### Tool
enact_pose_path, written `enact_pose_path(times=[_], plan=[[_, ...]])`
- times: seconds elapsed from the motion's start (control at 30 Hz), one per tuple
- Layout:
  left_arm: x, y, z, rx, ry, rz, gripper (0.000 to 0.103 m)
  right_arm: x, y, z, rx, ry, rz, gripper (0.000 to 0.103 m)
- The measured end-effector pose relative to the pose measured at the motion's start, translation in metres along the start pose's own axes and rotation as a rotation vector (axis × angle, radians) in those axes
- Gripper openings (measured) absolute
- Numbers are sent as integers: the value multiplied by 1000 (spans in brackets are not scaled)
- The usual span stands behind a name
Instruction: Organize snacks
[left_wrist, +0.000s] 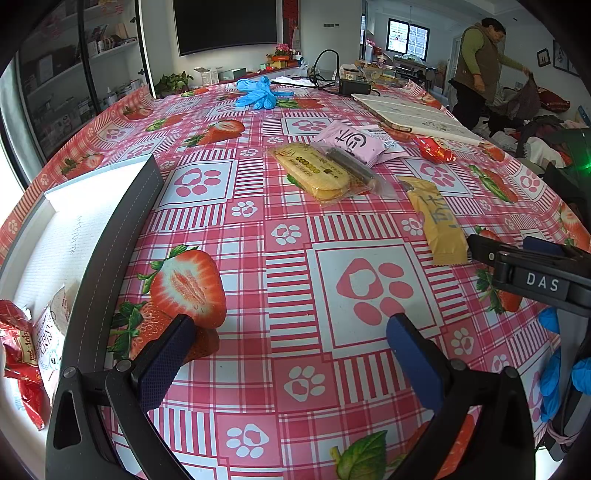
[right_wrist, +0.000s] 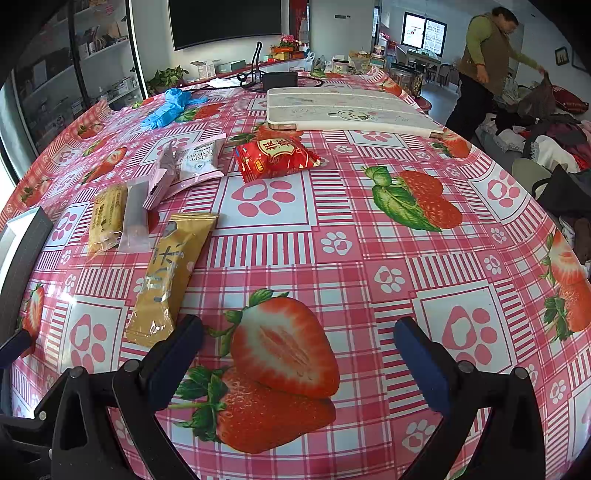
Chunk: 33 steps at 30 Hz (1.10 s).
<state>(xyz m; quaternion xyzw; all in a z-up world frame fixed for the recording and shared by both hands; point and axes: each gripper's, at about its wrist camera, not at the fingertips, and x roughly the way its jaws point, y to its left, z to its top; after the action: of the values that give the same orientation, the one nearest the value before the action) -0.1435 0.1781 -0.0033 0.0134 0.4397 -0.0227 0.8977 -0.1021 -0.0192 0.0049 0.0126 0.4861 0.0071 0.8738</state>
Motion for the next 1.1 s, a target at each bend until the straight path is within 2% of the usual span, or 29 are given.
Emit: enact_pose_path(times=[0.93, 1.1], plan=[[0, 0, -1, 0, -1, 0, 103, 0, 0, -1, 1, -1, 3, 103], [0, 2, 2, 4, 19, -1, 103, -1, 0, -1, 1, -1, 4, 103]])
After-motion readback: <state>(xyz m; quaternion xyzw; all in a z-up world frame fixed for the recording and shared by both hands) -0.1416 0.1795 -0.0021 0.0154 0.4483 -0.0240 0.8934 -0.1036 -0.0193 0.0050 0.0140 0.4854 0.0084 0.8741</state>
